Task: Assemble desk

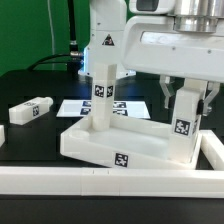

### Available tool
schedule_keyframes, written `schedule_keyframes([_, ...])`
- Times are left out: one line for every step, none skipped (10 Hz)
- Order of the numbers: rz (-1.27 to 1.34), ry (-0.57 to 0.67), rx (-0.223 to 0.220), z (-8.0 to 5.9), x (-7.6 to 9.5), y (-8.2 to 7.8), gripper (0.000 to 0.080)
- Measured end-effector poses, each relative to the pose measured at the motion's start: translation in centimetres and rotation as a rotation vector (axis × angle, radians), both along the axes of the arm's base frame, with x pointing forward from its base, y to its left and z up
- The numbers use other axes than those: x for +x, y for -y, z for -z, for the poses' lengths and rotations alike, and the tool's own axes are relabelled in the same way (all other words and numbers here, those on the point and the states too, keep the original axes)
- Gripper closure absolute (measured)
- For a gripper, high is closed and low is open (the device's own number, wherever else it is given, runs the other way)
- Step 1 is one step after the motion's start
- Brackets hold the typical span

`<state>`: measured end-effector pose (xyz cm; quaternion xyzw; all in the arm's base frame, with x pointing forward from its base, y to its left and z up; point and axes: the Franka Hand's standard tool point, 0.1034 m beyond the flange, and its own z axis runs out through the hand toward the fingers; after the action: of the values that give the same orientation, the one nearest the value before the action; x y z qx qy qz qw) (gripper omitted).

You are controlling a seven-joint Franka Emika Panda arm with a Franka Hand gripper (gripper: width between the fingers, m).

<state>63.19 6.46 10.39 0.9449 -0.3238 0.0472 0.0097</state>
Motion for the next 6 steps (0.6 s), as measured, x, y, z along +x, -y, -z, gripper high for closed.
schedule_keyframes([0.032, 0.002, -0.005, 0.0, 0.0, 0.5, 0.0504])
schedule_keyframes([0.032, 0.002, -0.006, 0.0, 0.0, 0.6, 0.0504])
schedule_keyframes([0.032, 0.002, -0.005, 0.0, 0.0, 0.6, 0.0443])
schedule_keyframes([0.031, 0.002, -0.005, 0.0, 0.0, 0.5, 0.0262])
schedule_keyframes([0.034, -0.036, 0.001, -0.4, -0.5, 0.1, 0.0185])
schedule_keyframes([0.022, -0.024, 0.009, -1.0, -0.7, -0.1, 0.0185])
